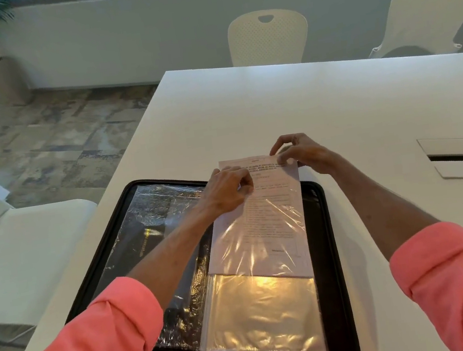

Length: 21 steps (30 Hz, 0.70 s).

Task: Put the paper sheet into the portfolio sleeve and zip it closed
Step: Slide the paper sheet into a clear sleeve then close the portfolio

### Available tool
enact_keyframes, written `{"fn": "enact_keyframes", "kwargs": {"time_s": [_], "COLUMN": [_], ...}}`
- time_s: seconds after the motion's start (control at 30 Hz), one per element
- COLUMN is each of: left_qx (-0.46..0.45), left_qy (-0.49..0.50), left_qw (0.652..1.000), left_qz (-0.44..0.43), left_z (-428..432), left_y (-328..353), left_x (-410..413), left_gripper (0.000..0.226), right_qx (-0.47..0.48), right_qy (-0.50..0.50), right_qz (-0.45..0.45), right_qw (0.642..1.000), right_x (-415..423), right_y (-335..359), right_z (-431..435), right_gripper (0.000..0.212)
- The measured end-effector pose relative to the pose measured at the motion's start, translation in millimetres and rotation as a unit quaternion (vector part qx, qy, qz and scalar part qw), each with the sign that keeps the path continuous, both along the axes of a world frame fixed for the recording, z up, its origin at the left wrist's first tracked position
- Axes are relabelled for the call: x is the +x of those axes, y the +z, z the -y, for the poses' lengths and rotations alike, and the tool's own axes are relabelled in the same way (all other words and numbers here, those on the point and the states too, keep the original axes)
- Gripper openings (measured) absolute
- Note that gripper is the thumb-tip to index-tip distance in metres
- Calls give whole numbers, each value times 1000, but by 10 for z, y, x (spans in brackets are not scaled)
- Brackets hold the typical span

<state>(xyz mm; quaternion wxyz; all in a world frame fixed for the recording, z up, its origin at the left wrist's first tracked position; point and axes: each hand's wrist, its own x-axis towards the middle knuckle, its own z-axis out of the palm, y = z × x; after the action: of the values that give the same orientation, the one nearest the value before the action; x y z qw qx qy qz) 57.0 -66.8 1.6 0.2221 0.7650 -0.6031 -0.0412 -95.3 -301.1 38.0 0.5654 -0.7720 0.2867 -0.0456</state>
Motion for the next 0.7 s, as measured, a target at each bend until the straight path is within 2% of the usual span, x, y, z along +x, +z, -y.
{"fn": "enact_keyframes", "kwargs": {"time_s": [0.1, 0.23, 0.43, 0.7], "left_qx": [-3, 1, 0, -9], "left_qy": [7, 11, 26, 40], "left_qw": [1000, 1000, 999, 998], "left_qz": [7, 16, 36, 44], "left_z": [9, 19, 45, 34], "left_y": [-6, -29, -39, -58], "left_x": [-40, -65, -100, -129], "left_gripper": [2, 5, 7, 12], "right_qx": [-49, -103, -190, -158], "right_qy": [57, 82, 112, 187], "right_qz": [-33, -43, -86, -80], "right_qw": [997, 990, 972, 966], "right_x": [-18, 54, 174, 141], "right_y": [60, 44, 21, 94], "right_z": [-51, -90, -237, -332], "right_gripper": [20, 9, 18, 10]}}
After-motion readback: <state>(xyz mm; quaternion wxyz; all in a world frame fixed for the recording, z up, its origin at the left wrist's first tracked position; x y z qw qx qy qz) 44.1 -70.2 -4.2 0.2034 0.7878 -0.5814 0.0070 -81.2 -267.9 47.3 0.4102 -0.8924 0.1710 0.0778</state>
